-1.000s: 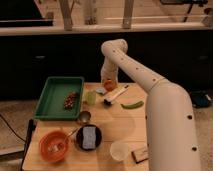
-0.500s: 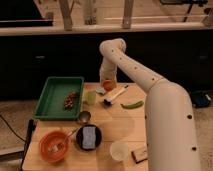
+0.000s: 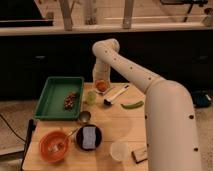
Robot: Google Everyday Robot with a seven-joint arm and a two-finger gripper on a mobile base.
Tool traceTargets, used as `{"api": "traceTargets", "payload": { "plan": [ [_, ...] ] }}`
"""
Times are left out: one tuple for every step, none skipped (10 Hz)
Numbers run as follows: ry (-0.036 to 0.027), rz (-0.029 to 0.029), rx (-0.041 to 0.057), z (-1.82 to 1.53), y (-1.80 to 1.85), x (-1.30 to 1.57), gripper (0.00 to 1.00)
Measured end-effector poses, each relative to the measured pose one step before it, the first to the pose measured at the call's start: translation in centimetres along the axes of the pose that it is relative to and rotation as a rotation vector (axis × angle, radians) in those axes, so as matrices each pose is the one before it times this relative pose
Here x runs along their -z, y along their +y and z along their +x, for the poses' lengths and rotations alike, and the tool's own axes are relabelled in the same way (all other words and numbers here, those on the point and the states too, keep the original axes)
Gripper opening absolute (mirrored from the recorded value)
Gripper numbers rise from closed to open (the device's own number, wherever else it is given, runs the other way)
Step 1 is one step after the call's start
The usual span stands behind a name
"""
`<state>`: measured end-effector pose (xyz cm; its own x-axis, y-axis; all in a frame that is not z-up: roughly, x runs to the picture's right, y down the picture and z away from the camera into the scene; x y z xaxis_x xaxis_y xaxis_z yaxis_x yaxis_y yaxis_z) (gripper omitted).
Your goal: Place apple in plastic cup
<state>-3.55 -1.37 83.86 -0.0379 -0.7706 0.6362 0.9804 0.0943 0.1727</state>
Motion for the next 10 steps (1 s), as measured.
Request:
{"api": "traceTargets", "payload": {
  "plan": [
    [-0.00228, 0.0005, 0.01639, -0.294, -0.765, -0.157, 0.03],
    [-0.00958, 0.00102, 0.0356, -0.533, -1.831, -0.532, 0.03],
    [-0.00136, -0.00131, 0.01116, -0.101, -0.469, -0.048, 0.03],
    [-0.0036, -0.00236, 0.00803, -0.177, -0.313, -0.19, 0.03],
    [-0.00459, -0.00477, 0.01677, -0.259, -0.898, -0.287, 0.03],
    [-0.00221, -0.00237, 0.0099, -0.134, -0.637, -0.146, 0.03],
    [-0.0032, -0.00407, 0.00587, -0.137, -0.322, -0.198, 0.03],
    [-0.00166, -0.00165, 0.00357, -0.047, -0.155, -0.114, 0.03],
    [-0.00304, -0.0011, 0.00224, 0.0, -0.143, -0.209, 0.03],
    [-0.00334, -0.00037, 0.00254, 0.035, -0.2, -0.173, 0.03]
  ]
}}
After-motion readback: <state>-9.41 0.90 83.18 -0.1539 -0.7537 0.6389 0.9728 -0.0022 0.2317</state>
